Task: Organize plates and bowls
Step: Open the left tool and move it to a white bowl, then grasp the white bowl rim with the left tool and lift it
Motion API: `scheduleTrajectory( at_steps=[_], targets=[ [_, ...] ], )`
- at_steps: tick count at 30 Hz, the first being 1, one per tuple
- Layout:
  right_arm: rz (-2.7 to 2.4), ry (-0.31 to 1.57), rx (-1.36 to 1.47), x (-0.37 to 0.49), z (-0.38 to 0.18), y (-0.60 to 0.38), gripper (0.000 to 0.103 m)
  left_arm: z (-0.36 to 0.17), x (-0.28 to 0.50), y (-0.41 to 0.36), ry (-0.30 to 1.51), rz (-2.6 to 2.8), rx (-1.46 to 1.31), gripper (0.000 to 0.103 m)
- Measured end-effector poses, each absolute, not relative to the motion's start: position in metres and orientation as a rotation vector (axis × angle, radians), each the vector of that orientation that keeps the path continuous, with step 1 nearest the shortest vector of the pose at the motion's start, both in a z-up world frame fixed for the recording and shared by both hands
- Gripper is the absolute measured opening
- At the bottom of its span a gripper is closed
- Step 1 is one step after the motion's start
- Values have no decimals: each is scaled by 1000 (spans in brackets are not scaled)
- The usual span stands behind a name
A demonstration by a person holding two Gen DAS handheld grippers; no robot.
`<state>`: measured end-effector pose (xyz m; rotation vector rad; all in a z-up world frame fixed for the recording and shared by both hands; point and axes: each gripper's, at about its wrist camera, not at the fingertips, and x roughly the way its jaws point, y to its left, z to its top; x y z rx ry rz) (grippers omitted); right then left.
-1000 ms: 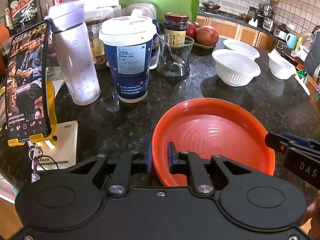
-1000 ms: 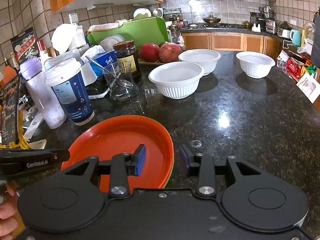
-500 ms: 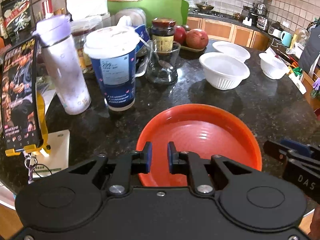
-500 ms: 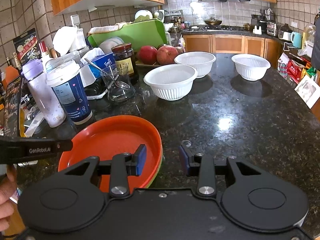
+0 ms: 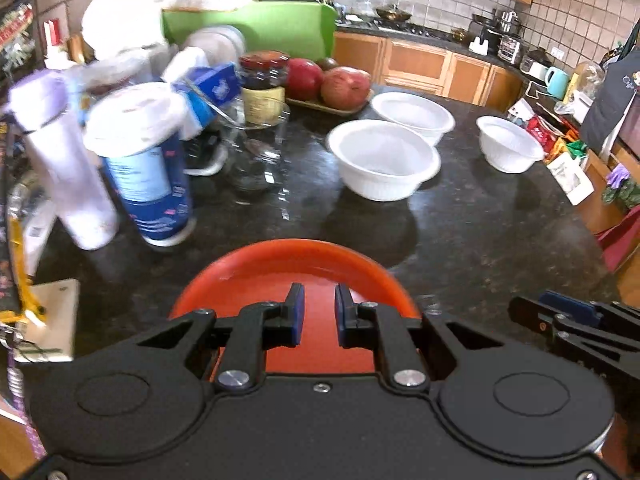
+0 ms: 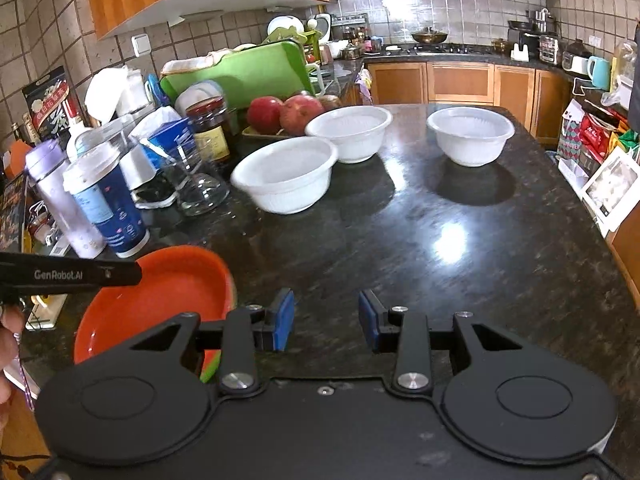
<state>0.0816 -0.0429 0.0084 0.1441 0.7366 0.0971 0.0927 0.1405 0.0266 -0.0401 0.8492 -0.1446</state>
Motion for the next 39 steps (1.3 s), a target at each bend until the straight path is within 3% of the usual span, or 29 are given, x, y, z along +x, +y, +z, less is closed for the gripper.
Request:
scheduleTrajectory(
  at_steps=[15,39],
  targets=[
    [224,746,140,148,36,-131,38,42,150,79,794,-27,25,21],
    [277,884,205,281,28,-74,38,30,268,115,924,-52,24,21]
  ],
)
